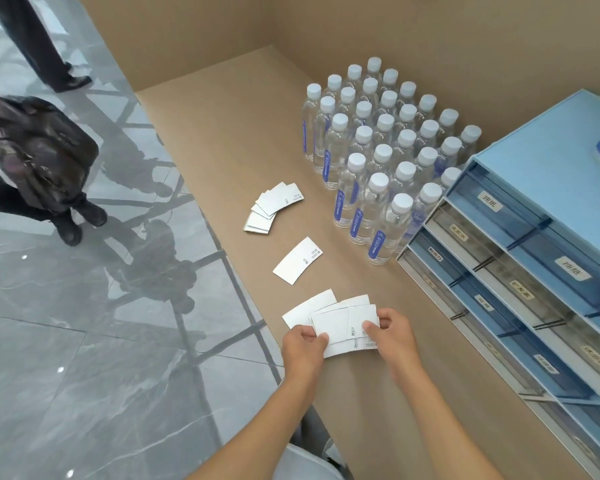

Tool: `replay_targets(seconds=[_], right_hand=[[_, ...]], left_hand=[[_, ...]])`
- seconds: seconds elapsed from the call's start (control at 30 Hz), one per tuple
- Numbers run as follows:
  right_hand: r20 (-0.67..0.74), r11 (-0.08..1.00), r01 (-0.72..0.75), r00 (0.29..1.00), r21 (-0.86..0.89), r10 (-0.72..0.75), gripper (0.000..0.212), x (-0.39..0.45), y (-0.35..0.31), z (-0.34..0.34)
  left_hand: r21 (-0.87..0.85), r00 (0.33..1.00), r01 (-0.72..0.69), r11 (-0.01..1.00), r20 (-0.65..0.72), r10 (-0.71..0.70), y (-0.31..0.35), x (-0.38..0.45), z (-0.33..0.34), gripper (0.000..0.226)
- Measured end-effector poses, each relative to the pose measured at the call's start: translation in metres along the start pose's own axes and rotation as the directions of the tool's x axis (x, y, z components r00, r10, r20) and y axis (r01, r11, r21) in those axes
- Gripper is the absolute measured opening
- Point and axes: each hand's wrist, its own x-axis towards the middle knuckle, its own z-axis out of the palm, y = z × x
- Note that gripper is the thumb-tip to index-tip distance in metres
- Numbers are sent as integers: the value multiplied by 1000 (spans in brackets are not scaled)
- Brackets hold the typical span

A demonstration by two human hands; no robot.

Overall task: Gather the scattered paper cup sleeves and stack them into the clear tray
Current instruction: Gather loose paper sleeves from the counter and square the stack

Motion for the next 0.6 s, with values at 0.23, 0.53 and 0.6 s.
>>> replay_targets(seconds=[0.23,0.53,0.6], right_hand=[[23,996,-14,1000,-83,16,11,0,-12,40],[40,963,3,999,-271,8,12,22,-40,80],[38,953,2,999,-304,10,3,28,-43,85]], left_hand=[[20,993,26,999,-116,-24,-1,12,-25,19],[2,979,72,997,-191,-70,16,38,-43,27],[-23,978,85,996,-188,-88,21,44,-44,24]])
